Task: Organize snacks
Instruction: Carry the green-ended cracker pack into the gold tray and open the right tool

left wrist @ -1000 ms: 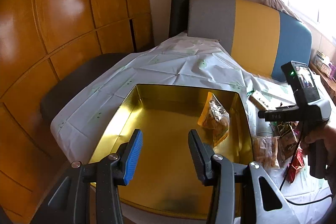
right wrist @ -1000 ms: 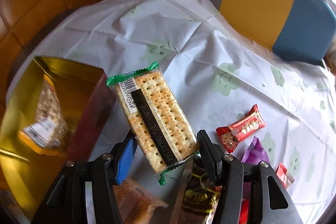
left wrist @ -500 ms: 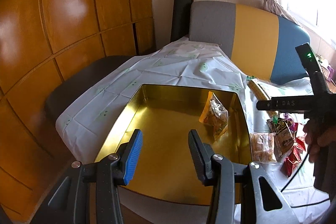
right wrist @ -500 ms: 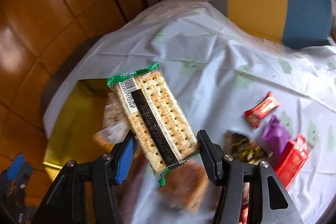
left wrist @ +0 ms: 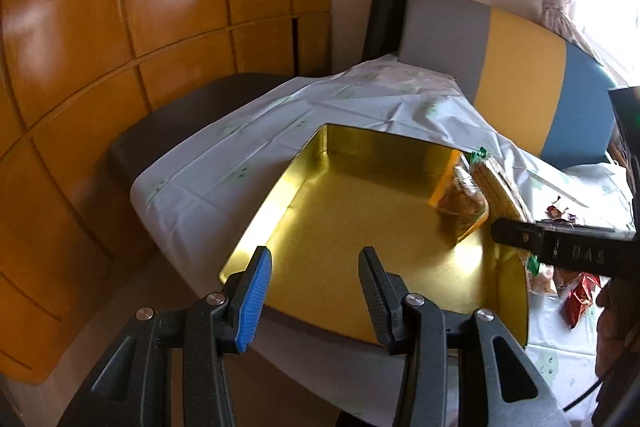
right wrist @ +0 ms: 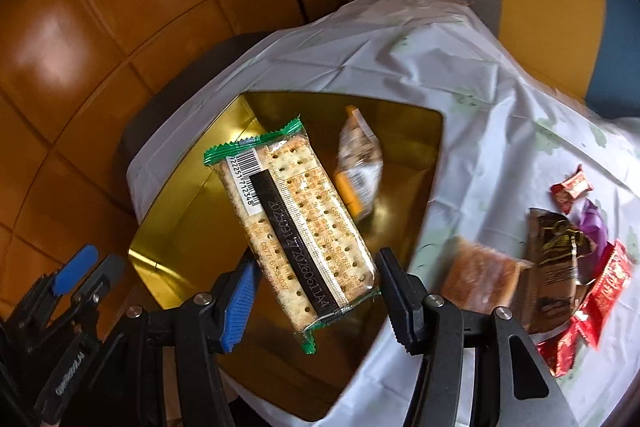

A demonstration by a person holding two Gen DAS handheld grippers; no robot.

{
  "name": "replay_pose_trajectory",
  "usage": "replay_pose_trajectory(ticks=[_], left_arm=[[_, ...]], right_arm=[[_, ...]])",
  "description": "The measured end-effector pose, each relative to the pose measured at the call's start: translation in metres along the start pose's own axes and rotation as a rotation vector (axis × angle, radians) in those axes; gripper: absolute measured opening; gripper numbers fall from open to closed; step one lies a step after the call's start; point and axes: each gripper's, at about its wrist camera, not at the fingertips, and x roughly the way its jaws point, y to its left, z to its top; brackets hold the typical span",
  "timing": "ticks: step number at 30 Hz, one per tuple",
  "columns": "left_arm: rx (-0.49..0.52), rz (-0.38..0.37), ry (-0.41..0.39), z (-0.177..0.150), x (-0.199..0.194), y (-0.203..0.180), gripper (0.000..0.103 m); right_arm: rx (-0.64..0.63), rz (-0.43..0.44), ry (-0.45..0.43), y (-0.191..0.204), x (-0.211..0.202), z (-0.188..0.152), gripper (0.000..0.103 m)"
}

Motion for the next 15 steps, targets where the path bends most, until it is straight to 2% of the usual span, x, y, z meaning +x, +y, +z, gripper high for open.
replay_pose_trajectory(ticks=[6, 15], left_arm=[[-0.022, 0.005, 0.017, -0.006, 0.002, 0.008, 0.046], [-0.022, -0.009, 0.034, -0.012, 0.006, 0.007, 0.046]], right_arm=[[-0.061, -0.036, 0.05, 0.016, 0.017, -0.013, 0.058], [-0.165, -0.121, 0.074, 0.031, 0.03, -0.029, 0.056]])
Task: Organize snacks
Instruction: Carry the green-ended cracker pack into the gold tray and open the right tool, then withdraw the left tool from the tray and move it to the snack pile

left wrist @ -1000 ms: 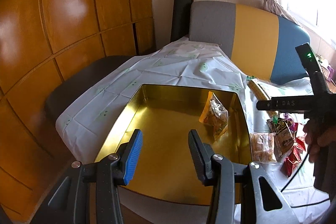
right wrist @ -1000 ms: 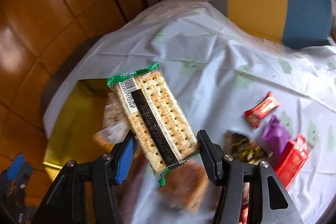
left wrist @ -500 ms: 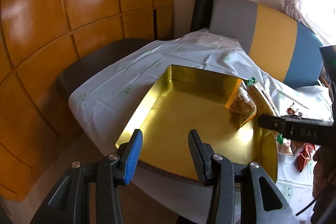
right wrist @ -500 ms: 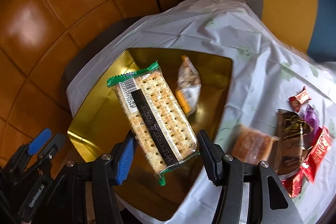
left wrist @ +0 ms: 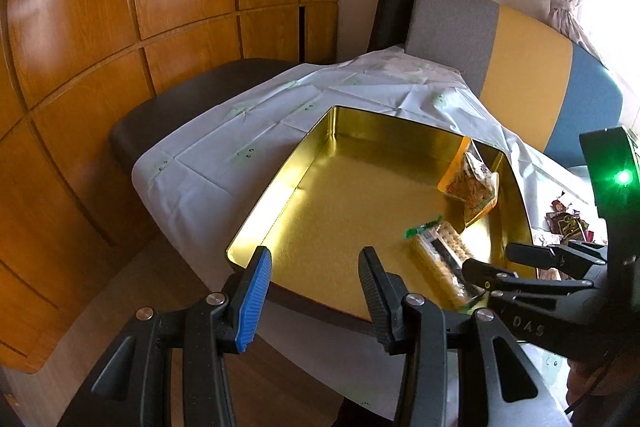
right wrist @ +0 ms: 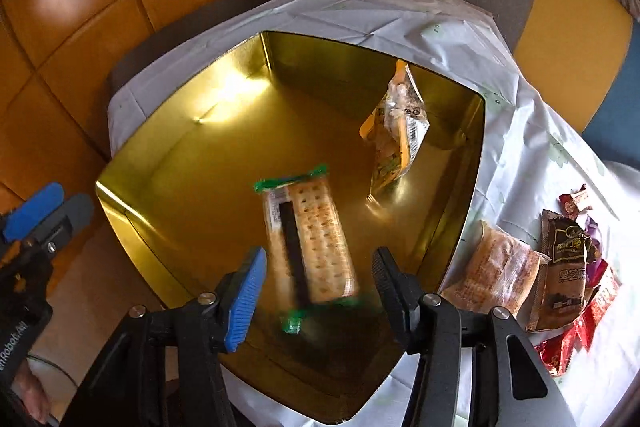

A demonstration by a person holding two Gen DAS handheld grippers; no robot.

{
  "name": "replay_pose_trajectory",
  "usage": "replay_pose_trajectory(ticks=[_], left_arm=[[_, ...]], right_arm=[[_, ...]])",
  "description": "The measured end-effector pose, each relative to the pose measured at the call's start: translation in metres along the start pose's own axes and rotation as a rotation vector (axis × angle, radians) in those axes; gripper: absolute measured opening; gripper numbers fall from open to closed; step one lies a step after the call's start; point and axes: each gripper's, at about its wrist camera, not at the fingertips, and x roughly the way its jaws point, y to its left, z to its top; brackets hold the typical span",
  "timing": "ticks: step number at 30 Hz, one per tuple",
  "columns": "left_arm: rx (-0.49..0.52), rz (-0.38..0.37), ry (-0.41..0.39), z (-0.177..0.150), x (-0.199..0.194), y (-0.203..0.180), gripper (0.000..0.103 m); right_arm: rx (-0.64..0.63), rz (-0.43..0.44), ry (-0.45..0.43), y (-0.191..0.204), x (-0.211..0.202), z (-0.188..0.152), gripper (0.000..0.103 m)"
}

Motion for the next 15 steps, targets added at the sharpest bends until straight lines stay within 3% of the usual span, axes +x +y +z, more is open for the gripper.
replay_pose_trajectory(ticks=[6, 15], left_arm=[[-0.002, -0.003, 0.006, -0.001, 0.003, -0.001, 0.046], [-0.009, 0.002, 0.006, -0.002, 0.004, 0.0, 0.046]], right_arm=[[-0.032, -0.042, -0.012, 0.008, -0.001, -0.006, 0.056], [-0.016, -0.154, -0.164, 0.014, -0.037, -0.011, 0.057]])
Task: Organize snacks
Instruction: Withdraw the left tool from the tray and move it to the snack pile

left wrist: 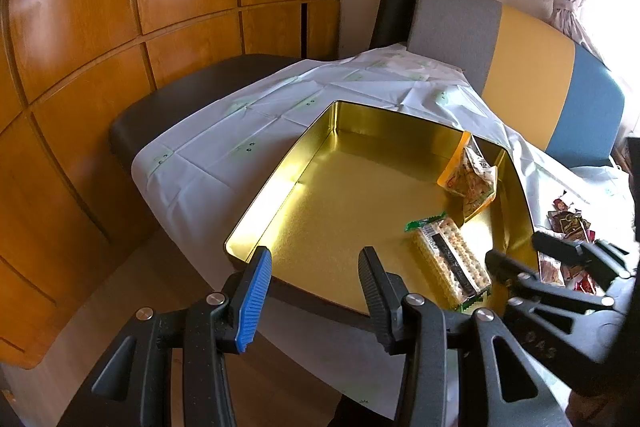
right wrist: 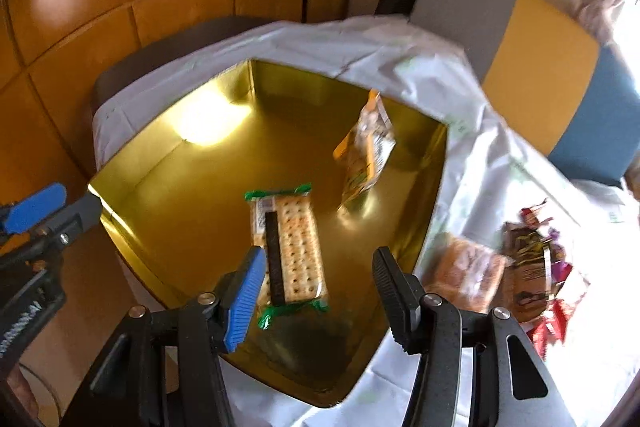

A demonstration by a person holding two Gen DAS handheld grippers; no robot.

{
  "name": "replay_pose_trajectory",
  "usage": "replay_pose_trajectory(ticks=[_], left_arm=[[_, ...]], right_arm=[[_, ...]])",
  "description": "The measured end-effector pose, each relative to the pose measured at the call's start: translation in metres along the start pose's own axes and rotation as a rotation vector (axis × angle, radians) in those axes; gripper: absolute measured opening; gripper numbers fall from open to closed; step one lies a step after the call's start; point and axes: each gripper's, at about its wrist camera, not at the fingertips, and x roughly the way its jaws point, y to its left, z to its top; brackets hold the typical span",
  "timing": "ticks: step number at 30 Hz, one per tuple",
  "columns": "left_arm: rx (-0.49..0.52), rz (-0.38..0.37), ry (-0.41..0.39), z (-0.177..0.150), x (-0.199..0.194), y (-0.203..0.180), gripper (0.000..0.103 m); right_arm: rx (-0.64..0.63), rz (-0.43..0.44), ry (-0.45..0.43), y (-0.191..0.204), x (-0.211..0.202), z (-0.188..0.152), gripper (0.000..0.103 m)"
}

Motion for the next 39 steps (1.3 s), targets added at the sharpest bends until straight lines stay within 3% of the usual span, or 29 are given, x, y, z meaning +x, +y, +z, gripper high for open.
replay_pose_trajectory(ticks=[8, 17, 39], left_arm=[[0.014, 0.006, -0.004, -0.001, -0.004, -0.005, 0.046], [0.035, 0.014, -0.009, -0.002, -0.009, -0.012, 0.046], [0.118, 0.017, -0.007, -0.003, -0.015, -0.044, 0.046]], right_arm=[[-0.006, -0.054, -0.116, 0.0, -0.031, 0.008, 0.062], [0.002, -0.086, -0.181, -0.003, -0.049, 0.006, 0.063], [0.036, -0.115, -0.223, -0.029, -0.059, -0.001, 0.068]])
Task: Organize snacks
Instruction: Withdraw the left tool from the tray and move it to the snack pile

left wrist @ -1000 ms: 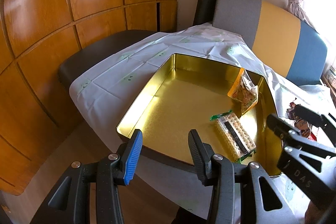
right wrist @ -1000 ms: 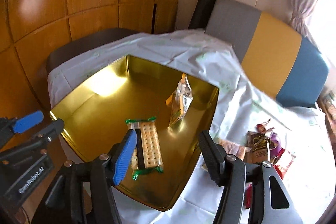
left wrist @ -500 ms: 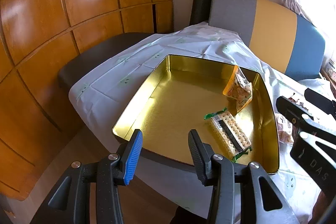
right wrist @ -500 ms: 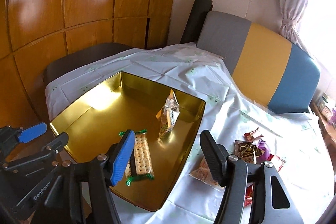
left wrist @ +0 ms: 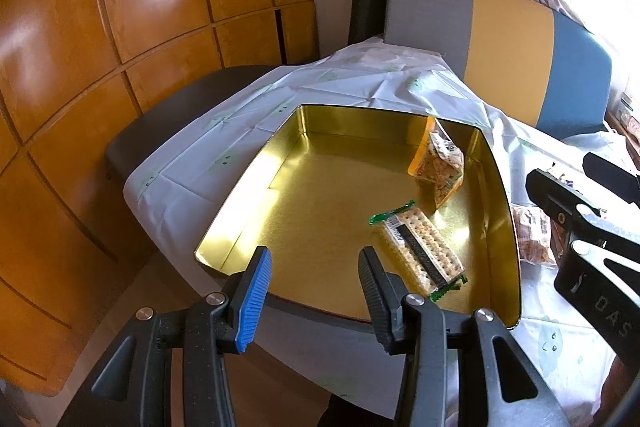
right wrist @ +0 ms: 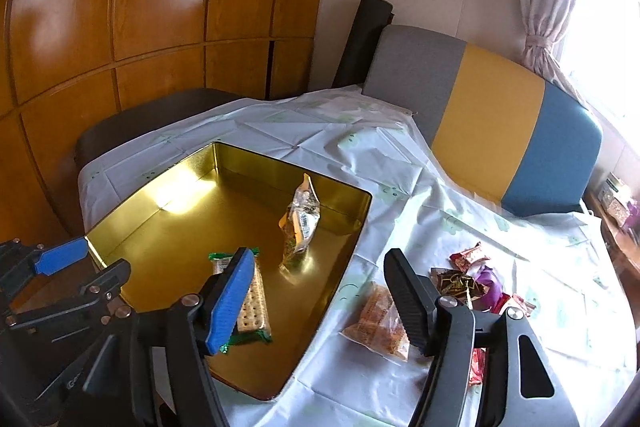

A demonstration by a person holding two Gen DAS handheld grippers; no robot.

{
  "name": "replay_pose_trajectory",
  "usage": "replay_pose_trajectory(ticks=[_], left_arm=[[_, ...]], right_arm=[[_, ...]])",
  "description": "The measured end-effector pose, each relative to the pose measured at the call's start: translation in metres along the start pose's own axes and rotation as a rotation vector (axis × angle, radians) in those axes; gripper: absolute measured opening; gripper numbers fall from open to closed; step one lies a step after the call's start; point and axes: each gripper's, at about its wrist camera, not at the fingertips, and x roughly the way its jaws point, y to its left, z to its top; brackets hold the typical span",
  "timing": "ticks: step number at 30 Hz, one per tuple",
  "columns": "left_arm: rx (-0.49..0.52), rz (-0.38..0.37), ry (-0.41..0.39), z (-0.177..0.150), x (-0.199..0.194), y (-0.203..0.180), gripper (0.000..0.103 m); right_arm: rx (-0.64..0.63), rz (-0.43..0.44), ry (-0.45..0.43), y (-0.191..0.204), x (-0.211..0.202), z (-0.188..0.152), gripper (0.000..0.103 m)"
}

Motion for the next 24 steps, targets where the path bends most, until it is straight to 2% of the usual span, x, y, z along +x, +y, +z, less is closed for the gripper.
replay_pose_trajectory(ticks=[5, 10, 20, 24], left_arm=[[0.033, -0.012, 0.0, 0.002, 0.0, -0.013, 0.046], [0.09, -0.058, -0.009, 0.009, -0.003, -0.033, 0.046], [0.277, -0.262, -0.04, 0.028, -0.012, -0.11, 0.046], [0.341, -0.334, -0.019, 0.034, -0.008, -0.145, 0.046]], right_arm=[[0.015, -0.019, 0.015, -0.014, 0.004, -0.006, 0.069], [0.023, -0.047, 0.054, -0.046, 0.009, -0.017, 0.076], [0.111, -0.195, 0.217, -0.173, 0.014, -0.049, 0.077], [0.118, -0.25, 0.262, -0.218, 0.012, -0.064, 0.077]])
